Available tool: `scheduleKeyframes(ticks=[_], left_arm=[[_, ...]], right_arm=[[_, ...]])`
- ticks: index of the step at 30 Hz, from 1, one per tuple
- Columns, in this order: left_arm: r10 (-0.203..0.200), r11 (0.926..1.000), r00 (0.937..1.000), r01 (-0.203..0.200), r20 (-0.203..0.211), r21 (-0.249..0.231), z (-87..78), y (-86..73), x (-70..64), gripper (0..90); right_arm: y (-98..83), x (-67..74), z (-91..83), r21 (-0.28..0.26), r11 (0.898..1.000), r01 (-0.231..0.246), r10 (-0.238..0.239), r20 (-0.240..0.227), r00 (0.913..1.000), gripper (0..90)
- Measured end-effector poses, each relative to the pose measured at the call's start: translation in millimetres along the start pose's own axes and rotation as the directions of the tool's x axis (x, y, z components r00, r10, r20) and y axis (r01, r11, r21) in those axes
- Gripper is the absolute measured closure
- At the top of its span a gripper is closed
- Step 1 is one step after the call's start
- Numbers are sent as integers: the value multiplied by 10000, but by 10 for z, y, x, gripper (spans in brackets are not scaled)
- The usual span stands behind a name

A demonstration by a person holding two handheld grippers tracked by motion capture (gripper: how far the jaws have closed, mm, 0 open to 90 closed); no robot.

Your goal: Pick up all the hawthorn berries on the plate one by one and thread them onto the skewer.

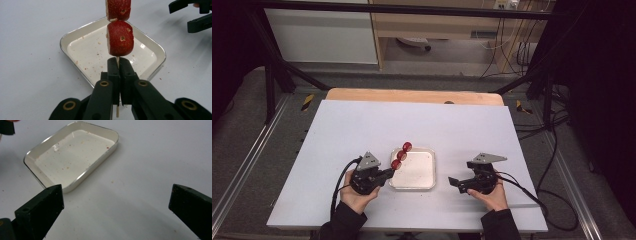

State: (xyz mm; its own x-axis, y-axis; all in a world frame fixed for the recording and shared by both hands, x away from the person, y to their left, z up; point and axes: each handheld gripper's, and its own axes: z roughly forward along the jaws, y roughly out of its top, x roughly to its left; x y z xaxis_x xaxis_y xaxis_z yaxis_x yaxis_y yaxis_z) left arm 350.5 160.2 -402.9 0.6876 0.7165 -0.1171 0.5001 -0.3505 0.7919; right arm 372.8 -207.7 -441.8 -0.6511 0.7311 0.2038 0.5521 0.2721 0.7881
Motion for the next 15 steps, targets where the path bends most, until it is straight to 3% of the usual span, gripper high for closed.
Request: scheduleKeyframes(ticks=[7, 15], left_arm=[[270, 9988, 9996, -268, -29, 411, 39, 117, 32, 881], [212, 9966, 9998, -208, -43, 793, 134, 181, 88, 881]], right_arm=[[-133, -114, -111, 148, 9998, -124, 120, 298, 9995, 8], [-262, -211, -203, 387, 9992, -46, 19, 700, 9975, 10]])
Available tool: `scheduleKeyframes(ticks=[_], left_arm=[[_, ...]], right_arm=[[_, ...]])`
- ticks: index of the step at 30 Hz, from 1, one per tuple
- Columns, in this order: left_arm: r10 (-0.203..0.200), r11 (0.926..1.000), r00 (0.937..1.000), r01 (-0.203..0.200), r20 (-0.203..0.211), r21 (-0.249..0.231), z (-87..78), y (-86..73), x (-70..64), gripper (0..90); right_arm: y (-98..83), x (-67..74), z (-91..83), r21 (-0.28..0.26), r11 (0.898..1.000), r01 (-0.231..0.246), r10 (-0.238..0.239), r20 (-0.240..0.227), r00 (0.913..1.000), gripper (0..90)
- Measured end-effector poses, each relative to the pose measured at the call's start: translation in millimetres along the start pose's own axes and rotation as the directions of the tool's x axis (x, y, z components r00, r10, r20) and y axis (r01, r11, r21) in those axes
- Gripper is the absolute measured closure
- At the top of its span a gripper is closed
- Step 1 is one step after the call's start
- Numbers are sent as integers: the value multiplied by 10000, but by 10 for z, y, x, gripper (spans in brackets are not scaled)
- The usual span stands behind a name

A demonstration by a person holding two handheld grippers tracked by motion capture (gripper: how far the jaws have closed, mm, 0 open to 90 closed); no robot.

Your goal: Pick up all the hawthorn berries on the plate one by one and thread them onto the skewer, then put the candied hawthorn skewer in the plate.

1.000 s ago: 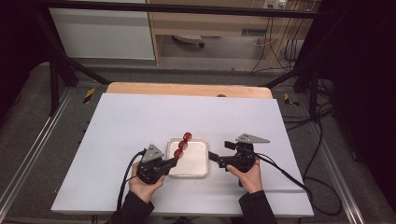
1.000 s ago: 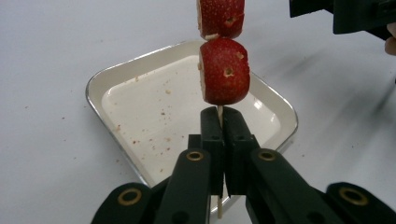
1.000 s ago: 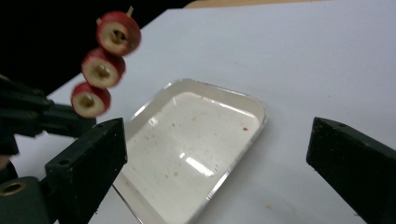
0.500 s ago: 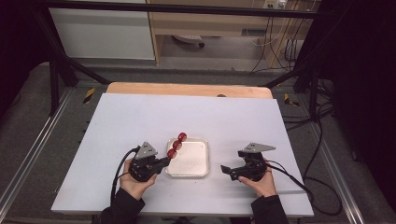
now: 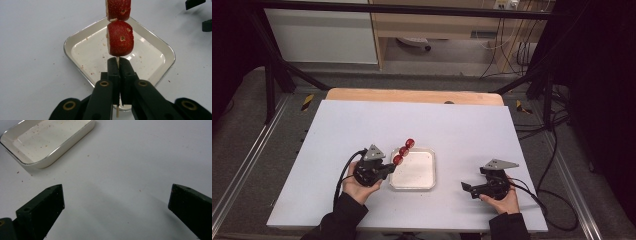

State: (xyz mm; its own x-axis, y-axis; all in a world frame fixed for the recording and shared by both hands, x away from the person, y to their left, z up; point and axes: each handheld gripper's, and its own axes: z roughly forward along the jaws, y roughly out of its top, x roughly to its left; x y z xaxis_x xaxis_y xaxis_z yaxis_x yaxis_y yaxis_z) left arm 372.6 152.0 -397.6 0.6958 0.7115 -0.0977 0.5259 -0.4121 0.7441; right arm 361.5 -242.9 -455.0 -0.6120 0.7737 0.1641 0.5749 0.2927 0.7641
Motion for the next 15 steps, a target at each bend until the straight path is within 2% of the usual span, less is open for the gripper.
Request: scheduleKeyframes(ticks=[2, 7, 10, 15], left_arm=[[-41, 9999, 10000, 41, -19, 119, 32, 12, 14, 880], [-73, 9992, 10000, 73, 2, 402, 111, 44, 24, 881], [-73, 9977, 10000, 74, -20, 676, 170, 71, 13, 880], [-124, 9944, 9999, 129, -52, 1046, 265, 80, -16, 881]], right_arm=[[-12, -4, -12, 13, 10000, -74, 74, -43, 10000, 10], [-30, -17, -27, 108, 9999, 76, -76, -2, 10000, 10], [-38, -13, -33, 145, 9999, -32, 32, -1, 10000, 10], [-50, -18, -33, 154, 9999, 58, -58, 2, 10000, 10]])
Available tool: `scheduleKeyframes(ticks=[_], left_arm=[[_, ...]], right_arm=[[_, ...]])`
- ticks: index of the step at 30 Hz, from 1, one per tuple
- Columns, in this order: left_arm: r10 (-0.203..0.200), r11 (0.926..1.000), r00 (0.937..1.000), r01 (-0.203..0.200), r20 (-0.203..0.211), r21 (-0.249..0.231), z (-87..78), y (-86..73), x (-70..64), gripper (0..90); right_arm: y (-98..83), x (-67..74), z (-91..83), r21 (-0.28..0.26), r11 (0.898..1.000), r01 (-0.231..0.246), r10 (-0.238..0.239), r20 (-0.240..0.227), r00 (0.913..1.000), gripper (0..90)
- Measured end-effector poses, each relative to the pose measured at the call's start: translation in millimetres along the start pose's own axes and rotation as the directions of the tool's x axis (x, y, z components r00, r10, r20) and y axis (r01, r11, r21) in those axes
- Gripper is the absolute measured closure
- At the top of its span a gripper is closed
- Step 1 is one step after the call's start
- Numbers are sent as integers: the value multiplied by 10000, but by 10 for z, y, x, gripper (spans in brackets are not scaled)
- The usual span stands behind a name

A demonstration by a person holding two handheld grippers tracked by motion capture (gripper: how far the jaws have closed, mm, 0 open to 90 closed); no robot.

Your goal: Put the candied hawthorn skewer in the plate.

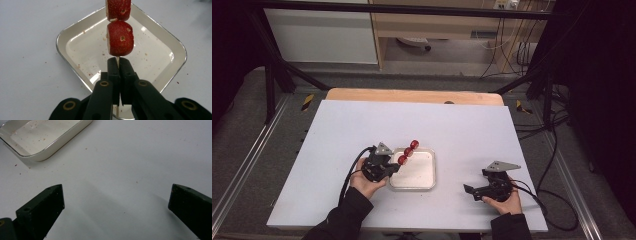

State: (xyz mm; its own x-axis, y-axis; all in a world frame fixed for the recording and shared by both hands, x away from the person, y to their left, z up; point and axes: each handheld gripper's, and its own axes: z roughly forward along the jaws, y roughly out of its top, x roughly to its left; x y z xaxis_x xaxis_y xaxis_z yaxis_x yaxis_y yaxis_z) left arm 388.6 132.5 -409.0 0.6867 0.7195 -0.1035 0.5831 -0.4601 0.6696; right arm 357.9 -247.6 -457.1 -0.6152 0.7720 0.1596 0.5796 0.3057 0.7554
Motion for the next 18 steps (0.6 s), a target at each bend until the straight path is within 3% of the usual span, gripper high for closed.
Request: scheduleKeyframes(ticks=[10, 18], left_arm=[[-55, 9957, 9998, 73, -195, 921, 157, 3, -80, 880], [52, 9904, 9988, 16, -495, 1381, 260, 0, -138, 880]], right_arm=[[-6, 6, -2, 10, 10000, -33, 33, -126, 9999, 12], [-16, -5, -15, -131, 9999, -93, 91, -134, 9999, 13]])
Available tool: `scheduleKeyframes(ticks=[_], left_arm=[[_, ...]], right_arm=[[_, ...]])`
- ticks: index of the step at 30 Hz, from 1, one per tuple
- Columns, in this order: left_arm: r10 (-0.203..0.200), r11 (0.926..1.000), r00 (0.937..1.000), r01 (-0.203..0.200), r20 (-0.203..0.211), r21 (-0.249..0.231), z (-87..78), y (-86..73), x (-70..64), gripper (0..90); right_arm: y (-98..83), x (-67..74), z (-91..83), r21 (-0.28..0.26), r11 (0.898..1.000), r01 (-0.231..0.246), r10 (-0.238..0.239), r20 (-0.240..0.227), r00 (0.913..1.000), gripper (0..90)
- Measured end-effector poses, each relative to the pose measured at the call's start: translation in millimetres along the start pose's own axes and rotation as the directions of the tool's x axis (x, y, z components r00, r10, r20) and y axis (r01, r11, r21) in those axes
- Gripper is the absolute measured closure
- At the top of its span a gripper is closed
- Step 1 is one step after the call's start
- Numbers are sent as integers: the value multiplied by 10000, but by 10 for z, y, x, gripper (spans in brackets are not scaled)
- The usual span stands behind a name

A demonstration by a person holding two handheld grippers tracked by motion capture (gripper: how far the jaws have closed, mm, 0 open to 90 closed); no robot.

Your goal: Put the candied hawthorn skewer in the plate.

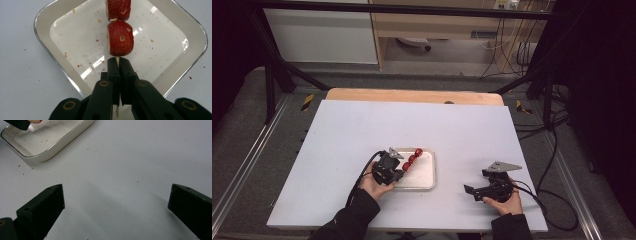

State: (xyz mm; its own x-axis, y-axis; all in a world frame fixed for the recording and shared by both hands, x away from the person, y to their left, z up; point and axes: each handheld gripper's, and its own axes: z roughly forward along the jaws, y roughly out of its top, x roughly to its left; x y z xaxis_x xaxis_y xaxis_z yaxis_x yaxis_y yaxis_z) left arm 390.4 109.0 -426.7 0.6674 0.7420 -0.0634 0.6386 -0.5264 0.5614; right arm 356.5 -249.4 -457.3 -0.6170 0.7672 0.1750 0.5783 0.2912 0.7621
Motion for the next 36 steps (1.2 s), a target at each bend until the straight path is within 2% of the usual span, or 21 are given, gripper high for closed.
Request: scheduleKeyframes(ticks=[12, 18, 22, 26, 29, 33, 36], left_arm=[[79, 9999, 9998, -77, -207, 116, 52, 9, -49, 877], [42, 10000, 9998, -43, -202, -24, 46, -8, -50, 867], [120, 9992, 9999, -124, -105, -383, -10, -30, -23, 830], [464, 9960, 9988, -448, 185, -773, -116, -58, 18, 719], [781, 9926, 9962, -741, 383, -966, -200, -102, 68, 596], [1132, 9851, 9919, -1046, 571, -1362, -297, -193, 149, 452], [1186, 9829, 9905, -1072, 690, -1496, -363, -293, 239, 365]], right_arm=[[-1, 1, 8, 30, 10000, -46, 46, -30, 10000, 15], [-2, 4, 8, 46, 10000, -59, 59, -33, 10000, 15], [-1, 5, 7, 16, 10000, -87, 87, -42, 10000, 16], [3, 0, 3, -25, 10000, -48, 48, -50, 10000, 16], [5, 6, -7, -67, 9999, -120, 120, -60, 9999, 16], [4, 1, -5, -64, 10000, -47, 47, -32, 10000, 13], [4, 2, -3, -40, 10000, -69, 69, -48, 10000, 10]])
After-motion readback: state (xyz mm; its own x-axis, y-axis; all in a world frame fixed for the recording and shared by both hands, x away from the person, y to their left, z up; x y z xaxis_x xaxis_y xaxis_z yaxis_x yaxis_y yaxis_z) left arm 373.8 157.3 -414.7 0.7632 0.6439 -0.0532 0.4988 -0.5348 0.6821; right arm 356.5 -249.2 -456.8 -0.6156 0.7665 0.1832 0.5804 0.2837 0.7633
